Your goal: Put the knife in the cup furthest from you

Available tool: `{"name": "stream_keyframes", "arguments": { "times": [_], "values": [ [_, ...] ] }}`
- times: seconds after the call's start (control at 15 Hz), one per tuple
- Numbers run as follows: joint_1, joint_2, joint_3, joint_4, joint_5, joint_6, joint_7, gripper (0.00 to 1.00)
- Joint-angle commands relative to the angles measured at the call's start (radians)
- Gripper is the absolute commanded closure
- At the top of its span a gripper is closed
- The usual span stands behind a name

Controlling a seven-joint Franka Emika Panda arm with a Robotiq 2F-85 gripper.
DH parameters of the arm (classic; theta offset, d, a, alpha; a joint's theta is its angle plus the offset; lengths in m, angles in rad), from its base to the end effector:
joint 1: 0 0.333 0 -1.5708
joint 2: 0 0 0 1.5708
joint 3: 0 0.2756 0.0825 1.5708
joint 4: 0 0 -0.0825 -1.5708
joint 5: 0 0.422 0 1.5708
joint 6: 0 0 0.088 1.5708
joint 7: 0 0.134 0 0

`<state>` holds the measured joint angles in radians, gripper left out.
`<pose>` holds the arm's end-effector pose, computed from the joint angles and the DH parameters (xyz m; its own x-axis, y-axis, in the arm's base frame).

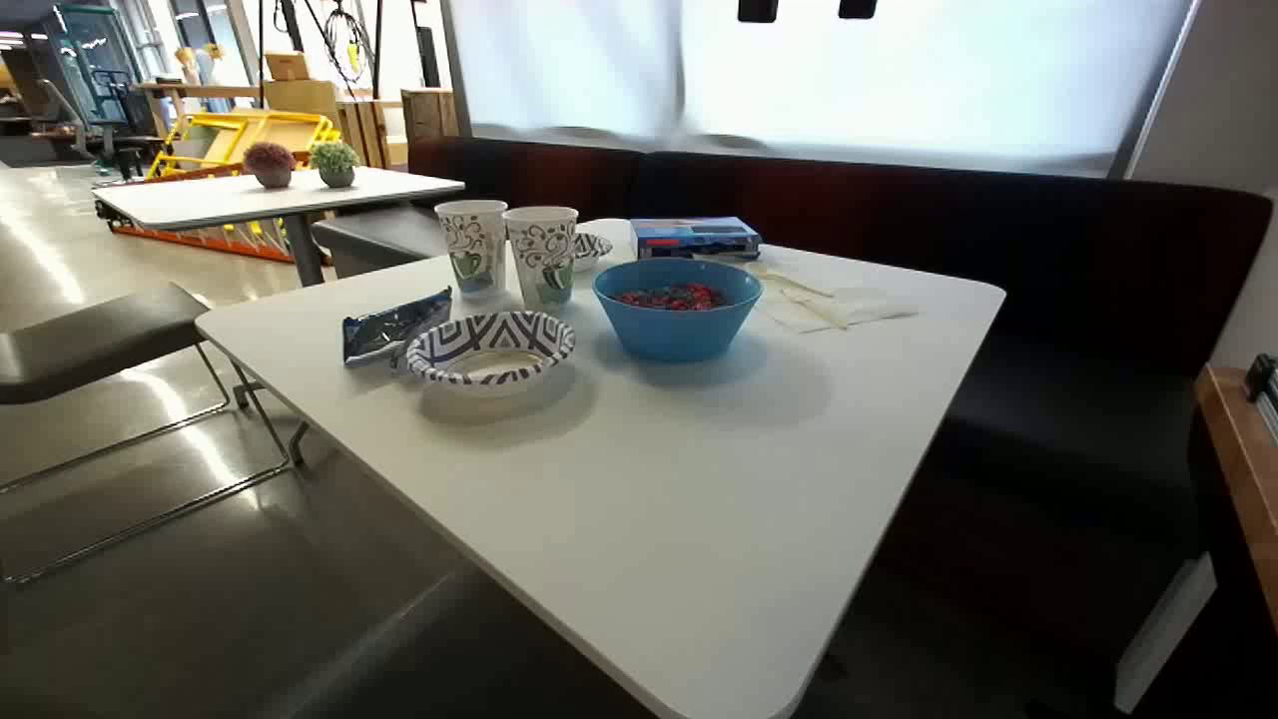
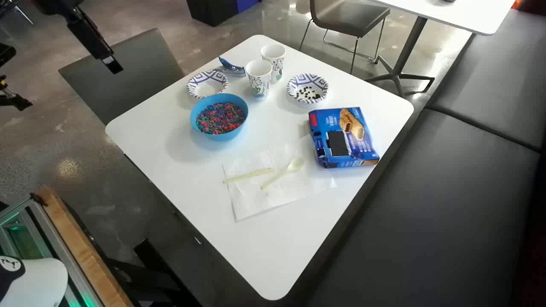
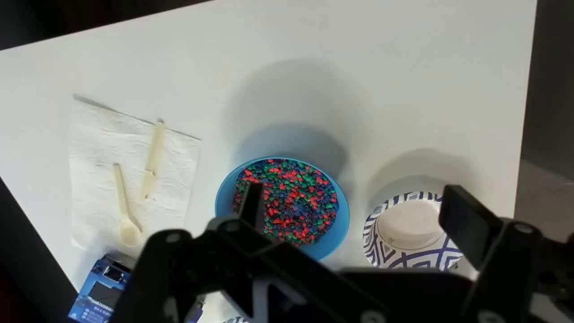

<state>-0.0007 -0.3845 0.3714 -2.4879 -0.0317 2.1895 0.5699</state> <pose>0.4501 0.1611 0.3391 0.9718 -0.1919 0.1373 -0.2069 -0.9727 0.1053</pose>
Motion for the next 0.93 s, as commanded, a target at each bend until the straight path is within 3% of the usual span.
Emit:
{"name": "stream_keyframes", "arguments": {
  "times": [0.0, 0.33, 0.47, 0.87],
  "values": [
    [0.033, 0.005, -0.032, 0.001, -0.015, -0.003, 0.011, 0.0],
    [0.033, 0.005, -0.032, 0.001, -0.015, -0.003, 0.011, 0.0],
    [0.004, 0.011, -0.04, -0.019, -0.048, 0.041, 0.065, 0.0],
    [-0.063, 0.029, -0.154, -0.094, -0.066, 0.178, 0.106, 0.0]
  ]
}}
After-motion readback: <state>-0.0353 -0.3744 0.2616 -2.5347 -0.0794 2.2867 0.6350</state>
